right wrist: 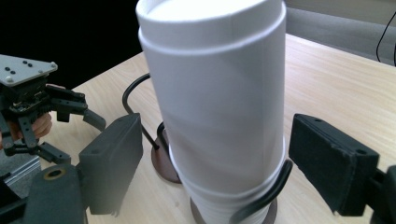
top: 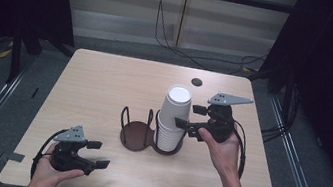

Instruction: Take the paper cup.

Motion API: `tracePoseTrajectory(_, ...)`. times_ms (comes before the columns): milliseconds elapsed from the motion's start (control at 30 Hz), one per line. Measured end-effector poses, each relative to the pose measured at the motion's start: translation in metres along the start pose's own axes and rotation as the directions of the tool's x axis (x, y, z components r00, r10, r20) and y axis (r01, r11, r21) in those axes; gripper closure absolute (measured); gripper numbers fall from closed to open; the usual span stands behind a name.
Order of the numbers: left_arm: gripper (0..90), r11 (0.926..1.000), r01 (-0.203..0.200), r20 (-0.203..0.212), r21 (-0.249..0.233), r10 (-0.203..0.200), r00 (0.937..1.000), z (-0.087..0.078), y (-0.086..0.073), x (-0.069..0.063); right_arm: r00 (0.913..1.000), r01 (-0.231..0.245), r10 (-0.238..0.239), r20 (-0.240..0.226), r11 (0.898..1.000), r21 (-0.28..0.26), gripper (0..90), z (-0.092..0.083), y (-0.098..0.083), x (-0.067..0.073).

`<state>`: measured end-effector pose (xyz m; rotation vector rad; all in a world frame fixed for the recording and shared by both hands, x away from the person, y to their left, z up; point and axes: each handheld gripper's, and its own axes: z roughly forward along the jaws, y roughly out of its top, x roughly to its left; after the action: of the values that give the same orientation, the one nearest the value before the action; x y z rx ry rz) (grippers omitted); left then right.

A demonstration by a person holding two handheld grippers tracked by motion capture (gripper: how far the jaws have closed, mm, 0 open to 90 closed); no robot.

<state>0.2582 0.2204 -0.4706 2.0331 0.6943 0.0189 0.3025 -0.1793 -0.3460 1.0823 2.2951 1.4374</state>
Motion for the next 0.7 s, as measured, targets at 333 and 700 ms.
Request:
tracePoseTrajectory(333, 24.3, 0.9998, 0.018, 0.019, -0.007, -0.018, 0.9997, -0.001, 0.0, -0.001, 0.9995, -0.012, 0.011, -0.028, 1.0, -0.016, 14.7, 0.011, 0.016, -0.005)
tracePoseTrajectory(700, 24.2, 0.9994, 0.035, 0.038, -0.008, -0.034, 0.9987, 0.0, -0.001, 0.002, 0.9985, 0.009, -0.01, -0.054, 1.0, -0.011, 14.6, 0.023, 0.028, -0.006)
